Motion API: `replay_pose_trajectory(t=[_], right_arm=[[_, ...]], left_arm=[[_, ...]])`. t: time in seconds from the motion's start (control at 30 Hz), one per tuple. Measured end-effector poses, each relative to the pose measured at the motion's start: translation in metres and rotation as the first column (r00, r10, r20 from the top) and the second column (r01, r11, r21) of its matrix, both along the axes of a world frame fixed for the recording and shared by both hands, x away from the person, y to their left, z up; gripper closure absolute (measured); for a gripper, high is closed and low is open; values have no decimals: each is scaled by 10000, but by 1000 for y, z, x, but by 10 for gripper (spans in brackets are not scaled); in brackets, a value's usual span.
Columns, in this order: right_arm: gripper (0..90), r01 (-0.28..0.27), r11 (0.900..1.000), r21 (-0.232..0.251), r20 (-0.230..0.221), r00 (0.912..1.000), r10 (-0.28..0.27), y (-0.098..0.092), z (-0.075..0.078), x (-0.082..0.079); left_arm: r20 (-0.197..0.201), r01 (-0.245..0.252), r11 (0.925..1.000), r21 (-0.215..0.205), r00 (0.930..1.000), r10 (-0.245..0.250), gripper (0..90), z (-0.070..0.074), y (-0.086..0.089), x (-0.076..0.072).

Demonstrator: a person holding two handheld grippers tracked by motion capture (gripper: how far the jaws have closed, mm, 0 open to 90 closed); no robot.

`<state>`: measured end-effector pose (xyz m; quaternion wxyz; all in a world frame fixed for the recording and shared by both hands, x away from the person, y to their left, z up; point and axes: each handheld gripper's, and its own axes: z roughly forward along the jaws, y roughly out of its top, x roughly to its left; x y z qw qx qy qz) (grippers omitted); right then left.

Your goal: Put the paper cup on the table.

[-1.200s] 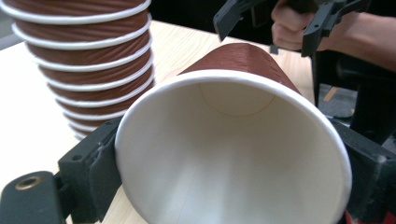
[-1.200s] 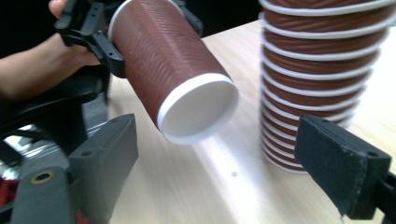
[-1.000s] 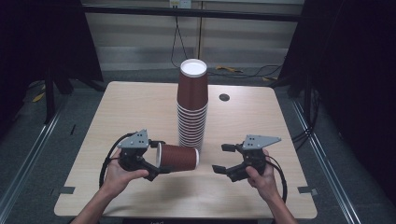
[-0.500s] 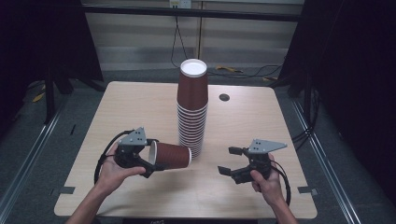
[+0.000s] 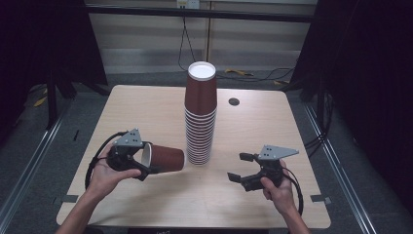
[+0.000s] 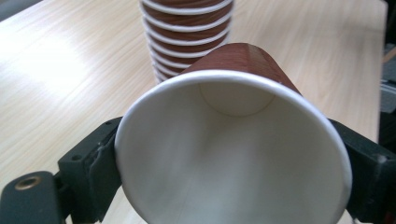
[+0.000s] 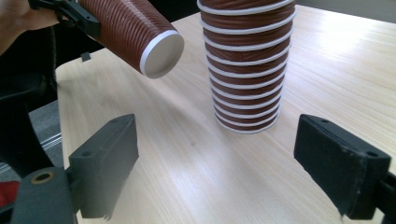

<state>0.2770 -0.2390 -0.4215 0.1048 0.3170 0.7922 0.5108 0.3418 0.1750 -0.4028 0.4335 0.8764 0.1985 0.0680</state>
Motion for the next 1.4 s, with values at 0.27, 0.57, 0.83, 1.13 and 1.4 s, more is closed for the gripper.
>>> replay_pose_trajectory(t=[0.27, 0.57, 0.83, 1.13, 1.4], right_arm=[[139, 67, 10000, -4, -21, 10000, -67, -2, -1, 1], [139, 94, 9999, -84, 35, 10000, -93, -2, 1, 0], [139, 107, 9998, -178, 76, 9999, -106, -3, 2, 0], [139, 96, 9997, -227, 39, 9999, -96, -3, 1, 0], [139, 104, 9997, -200, 157, 9998, -101, -4, 3, -1]], left_arm=[[-151, -465, 9969, 628, 9988, 475, 99, 2, 7, 14], [-189, -735, 9858, 1509, 9968, 772, 91, 11, 8, 27], [-408, -831, 9728, 2162, 9947, 941, 89, 10, 10, 41], [-418, -999, 9614, 2565, 9926, 1143, 83, 9, 6, 48], [-713, -900, 9423, 3225, 9903, 1190, 78, 5, 8, 52]])
